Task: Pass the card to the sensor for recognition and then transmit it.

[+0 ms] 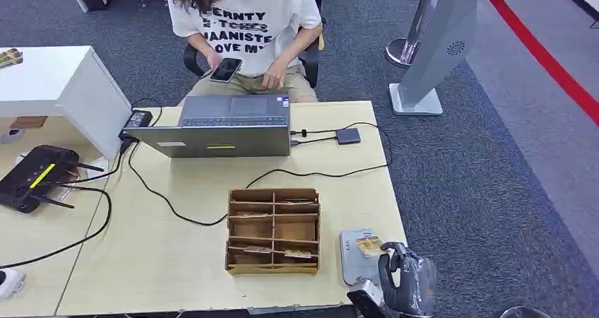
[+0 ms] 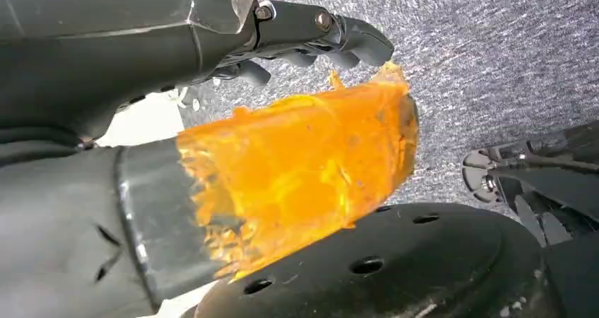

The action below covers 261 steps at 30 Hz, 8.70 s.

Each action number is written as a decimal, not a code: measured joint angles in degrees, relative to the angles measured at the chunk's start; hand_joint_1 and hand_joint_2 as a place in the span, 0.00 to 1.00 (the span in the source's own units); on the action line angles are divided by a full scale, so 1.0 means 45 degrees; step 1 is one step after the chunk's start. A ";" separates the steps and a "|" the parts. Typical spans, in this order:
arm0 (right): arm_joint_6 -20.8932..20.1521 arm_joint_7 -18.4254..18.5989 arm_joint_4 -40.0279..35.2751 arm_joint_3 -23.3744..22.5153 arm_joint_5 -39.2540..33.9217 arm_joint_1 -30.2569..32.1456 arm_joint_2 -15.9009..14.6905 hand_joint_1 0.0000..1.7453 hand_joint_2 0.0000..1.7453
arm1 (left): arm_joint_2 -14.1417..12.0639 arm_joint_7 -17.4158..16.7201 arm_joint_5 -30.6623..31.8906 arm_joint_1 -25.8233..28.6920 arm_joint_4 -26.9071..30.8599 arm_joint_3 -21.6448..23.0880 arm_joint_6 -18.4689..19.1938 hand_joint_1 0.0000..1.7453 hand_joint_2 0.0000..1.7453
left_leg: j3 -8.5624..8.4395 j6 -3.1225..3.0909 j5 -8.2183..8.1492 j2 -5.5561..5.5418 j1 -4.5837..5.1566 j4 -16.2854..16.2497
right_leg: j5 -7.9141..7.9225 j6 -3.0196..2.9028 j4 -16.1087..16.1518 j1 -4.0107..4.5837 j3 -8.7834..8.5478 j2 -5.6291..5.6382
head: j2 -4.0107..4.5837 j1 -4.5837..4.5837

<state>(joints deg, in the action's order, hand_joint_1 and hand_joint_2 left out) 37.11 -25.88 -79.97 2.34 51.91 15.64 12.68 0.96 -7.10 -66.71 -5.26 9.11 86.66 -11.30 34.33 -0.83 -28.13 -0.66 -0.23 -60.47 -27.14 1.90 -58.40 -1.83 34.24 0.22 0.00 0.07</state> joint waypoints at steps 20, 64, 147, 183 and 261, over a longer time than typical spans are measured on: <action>0.0000 0.0155 0.0583 -0.0039 0.0010 -0.0008 0.0000 1.00 1.00 | 0.0000 0.0044 -0.0010 0.0004 -0.0029 0.0000 0.0000 0.00 0.00 | 0.0000 0.0000 0.0000 0.0000 0.0000 0.0000 | 0.0000 0.0000 0.0000 0.0000 -0.0001 0.0000 | 0.0000 0.0000; 0.0000 0.0194 0.0087 0.0597 -0.0151 0.0320 0.0117 1.00 1.00 | 0.0010 0.0151 -0.0185 0.0013 -0.0029 0.0000 0.0000 0.00 0.00 | -0.0001 0.0000 0.0000 0.0000 0.0000 0.0000 | 0.0000 0.0000 0.0000 0.0000 -0.0001 0.0000 | 0.0000 0.0000; 0.0005 0.0763 0.1195 0.0204 0.0879 0.0394 -0.0117 1.00 1.00 | 0.0000 0.0194 -0.0364 0.0028 -0.0034 0.0000 0.0000 0.00 0.00 | -0.0004 0.0000 -0.0001 0.0000 0.0000 0.0000 | -0.0001 -0.0001 0.0001 0.0000 -0.0005 0.0000 | 0.0000 0.0000; 0.0000 -0.0155 -0.0783 0.0122 -0.2715 0.0106 0.0374 1.00 1.00 | 0.0000 0.0228 -0.0359 0.0024 -0.0034 0.0112 0.0039 0.00 0.00 | -0.0004 0.0000 0.0000 0.0000 0.0000 0.0001 | 0.0000 -0.0001 -0.0002 0.0000 -0.0004 0.0000 | 0.0000 0.0000; -0.0005 0.3856 0.1714 0.5819 0.0087 -0.9166 0.0005 0.00 1.00 | -0.0073 -0.0024 0.3536 -0.0555 -0.0034 0.0233 0.0806 0.00 0.00 | -0.0005 0.0014 0.0020 -0.0001 -0.0003 0.0000 | 0.0014 -0.0012 -0.0017 0.0001 0.0000 0.0002 | 0.0000 0.0000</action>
<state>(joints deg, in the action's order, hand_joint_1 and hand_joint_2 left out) 37.09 -8.53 -72.26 28.52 52.30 -25.61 12.70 0.63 -7.21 -50.80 -7.76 8.96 87.71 -7.67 34.31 -0.76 -28.04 -0.67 -0.24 -60.46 -27.07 1.85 -58.47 -1.83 34.24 0.23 0.00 0.07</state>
